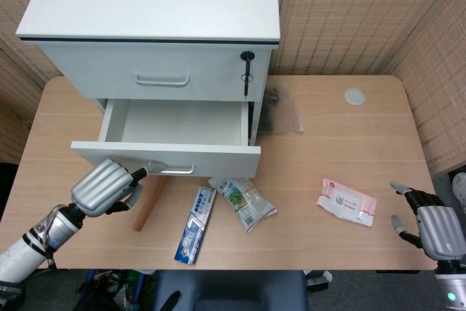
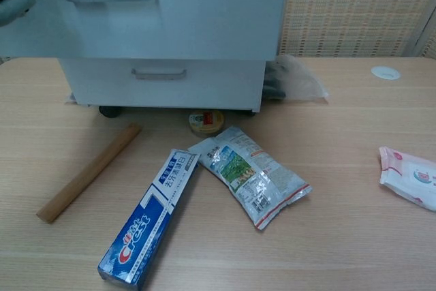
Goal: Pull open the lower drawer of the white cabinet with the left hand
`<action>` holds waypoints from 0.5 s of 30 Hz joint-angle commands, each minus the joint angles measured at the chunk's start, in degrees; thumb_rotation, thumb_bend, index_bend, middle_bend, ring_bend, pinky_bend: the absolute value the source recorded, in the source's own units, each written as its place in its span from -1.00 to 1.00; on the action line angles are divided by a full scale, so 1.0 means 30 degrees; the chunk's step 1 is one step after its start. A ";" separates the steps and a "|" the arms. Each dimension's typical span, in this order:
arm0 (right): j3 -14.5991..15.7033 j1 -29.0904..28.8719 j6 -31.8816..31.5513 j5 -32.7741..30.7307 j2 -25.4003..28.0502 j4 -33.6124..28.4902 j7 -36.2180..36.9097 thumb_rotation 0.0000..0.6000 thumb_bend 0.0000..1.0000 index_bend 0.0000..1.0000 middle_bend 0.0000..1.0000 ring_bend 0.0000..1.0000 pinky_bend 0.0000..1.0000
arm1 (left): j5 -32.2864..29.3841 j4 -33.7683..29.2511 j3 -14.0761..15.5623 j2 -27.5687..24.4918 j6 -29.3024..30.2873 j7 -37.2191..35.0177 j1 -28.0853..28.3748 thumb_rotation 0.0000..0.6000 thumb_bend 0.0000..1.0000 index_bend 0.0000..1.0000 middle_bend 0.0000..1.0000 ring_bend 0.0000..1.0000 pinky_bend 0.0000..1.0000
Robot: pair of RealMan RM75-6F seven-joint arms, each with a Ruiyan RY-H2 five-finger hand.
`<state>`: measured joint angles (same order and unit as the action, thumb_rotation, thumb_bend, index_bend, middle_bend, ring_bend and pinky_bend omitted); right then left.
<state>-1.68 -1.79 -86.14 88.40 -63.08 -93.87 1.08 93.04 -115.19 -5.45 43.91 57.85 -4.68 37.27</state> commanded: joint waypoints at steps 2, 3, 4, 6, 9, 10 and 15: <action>0.0014 0.0015 -0.0003 -0.0005 0.0004 0.0012 0.0010 1.00 -0.35 -0.60 -0.37 -0.40 -0.39 | 0.0123 -0.0138 0.0072 -0.0124 0.0102 0.0082 -0.0152 1.00 0.31 -0.63 0.79 0.88 1.00; 0.0018 0.0017 0.0002 -0.0008 0.0002 0.0016 0.0010 1.00 -0.35 -0.60 -0.37 -0.40 -0.39 | 0.0150 -0.0169 0.0082 -0.0151 0.0138 0.0103 -0.0190 1.00 0.31 -0.63 0.79 0.88 1.00; 0.0016 0.0015 0.0001 -0.0008 0.0001 0.0017 0.0016 1.00 -0.35 -0.60 -0.37 -0.40 -0.39 | 0.0184 -0.0200 0.0096 -0.0179 0.0164 0.0126 -0.0225 1.00 0.31 -0.63 0.79 0.88 1.00; 0.0013 0.0017 -0.0022 0.0014 -0.0002 0.0020 0.0030 1.00 -0.35 -0.60 -0.37 -0.40 -0.39 | 0.0258 -0.0265 0.0134 -0.0228 0.0234 0.0144 -0.0316 1.00 0.31 -0.63 0.79 0.88 1.00; 0.0016 0.0018 -0.0034 0.0033 -0.0010 0.0033 0.0054 1.00 -0.35 -0.60 -0.37 -0.40 -0.39 | 0.0341 -0.0367 0.0166 -0.0306 0.0358 0.0141 -0.0444 1.00 0.31 -0.63 0.79 0.88 1.00; 0.0021 0.0022 -0.0036 0.0036 -0.0011 0.0037 0.0055 1.00 -0.35 -0.60 -0.37 -0.40 -0.39 | 0.0379 -0.0393 0.0178 -0.0331 0.0391 0.0158 -0.0481 1.00 0.31 -0.63 0.79 0.88 1.00; 0.0037 0.0049 -0.0070 0.0047 -0.0025 0.0051 0.0065 1.00 -0.35 -0.60 -0.37 -0.40 -0.39 | 0.0618 -0.0539 0.0283 -0.0469 0.0452 0.0251 -0.0642 1.00 0.31 -0.63 0.79 0.88 1.00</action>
<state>-1.57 -1.65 -86.34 88.53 -63.15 -93.72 1.27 94.85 -116.77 -4.64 42.54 59.20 -3.96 35.38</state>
